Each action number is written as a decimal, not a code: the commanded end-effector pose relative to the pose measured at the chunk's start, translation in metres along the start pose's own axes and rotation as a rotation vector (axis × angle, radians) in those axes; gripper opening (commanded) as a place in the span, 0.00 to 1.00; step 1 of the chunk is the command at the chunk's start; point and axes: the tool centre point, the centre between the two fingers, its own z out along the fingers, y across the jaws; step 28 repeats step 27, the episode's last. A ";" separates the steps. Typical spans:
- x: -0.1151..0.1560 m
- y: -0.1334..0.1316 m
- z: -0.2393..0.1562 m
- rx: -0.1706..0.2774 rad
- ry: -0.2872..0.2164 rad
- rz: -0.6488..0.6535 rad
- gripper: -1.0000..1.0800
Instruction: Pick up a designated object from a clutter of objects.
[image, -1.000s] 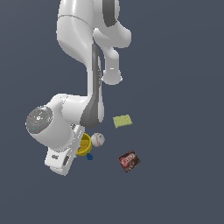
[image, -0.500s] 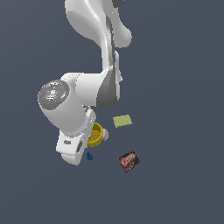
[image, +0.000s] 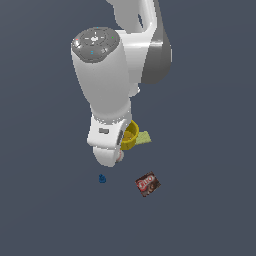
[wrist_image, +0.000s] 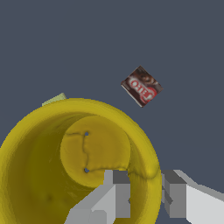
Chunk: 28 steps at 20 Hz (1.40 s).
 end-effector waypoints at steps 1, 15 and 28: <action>0.019 -0.013 -0.024 -0.002 -0.001 0.000 0.00; 0.115 -0.078 -0.140 -0.002 0.001 0.000 0.00; 0.144 -0.094 -0.175 -0.002 0.003 0.001 0.00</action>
